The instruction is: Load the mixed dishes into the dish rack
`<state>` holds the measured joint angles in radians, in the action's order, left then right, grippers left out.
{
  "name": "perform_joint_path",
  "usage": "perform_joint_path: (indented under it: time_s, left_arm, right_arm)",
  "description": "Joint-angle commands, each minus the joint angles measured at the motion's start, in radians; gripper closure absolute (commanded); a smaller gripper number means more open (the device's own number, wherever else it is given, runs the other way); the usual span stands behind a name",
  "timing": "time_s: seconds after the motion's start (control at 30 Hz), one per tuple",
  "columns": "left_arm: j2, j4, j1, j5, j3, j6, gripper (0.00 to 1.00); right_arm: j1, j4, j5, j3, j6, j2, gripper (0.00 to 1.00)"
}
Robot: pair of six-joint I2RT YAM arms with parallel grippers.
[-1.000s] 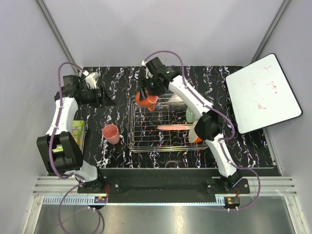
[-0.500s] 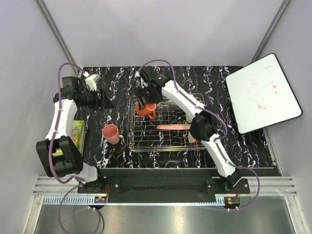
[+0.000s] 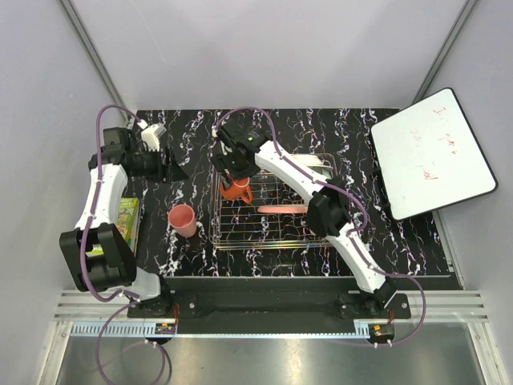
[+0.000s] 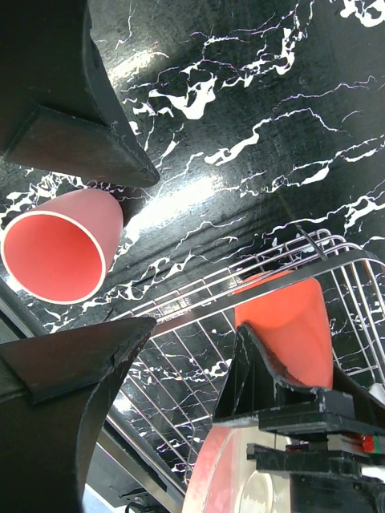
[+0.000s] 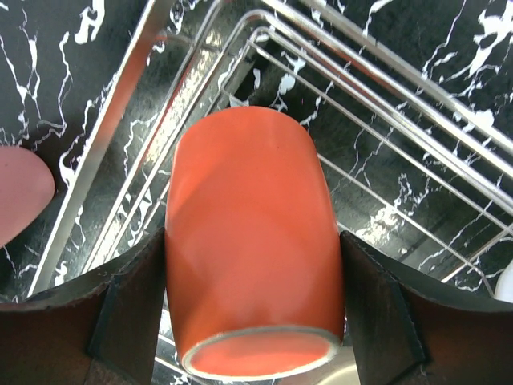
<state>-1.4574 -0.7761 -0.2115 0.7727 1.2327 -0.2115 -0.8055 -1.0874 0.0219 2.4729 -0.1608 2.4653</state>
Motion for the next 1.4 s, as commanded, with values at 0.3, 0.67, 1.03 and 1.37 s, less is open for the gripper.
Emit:
perform_joint_path:
  time_s: [0.3,0.67,1.03,1.37]
  left_arm:
    - [0.02,0.037,-0.005,0.016,-0.01,-0.006,0.31]
    - [0.011,0.04,-0.005,0.028,-0.002,-0.002,0.31]
    - [0.009,0.043,-0.005,-0.007,-0.041,-0.049,0.27]
    - [0.023,0.025,-0.005,-0.018,-0.048,-0.084,0.25]
  right_arm:
    - [-0.006,0.018,-0.108,0.047,0.021,0.067,0.01]
    - [-0.05,0.046,-0.197,-0.008,0.064,0.011,0.0]
    - [-0.066,0.076,-0.258,-0.042,0.122,-0.115,0.0]
    - [-0.069,0.089,-0.26,-0.069,0.147,-0.221,0.0]
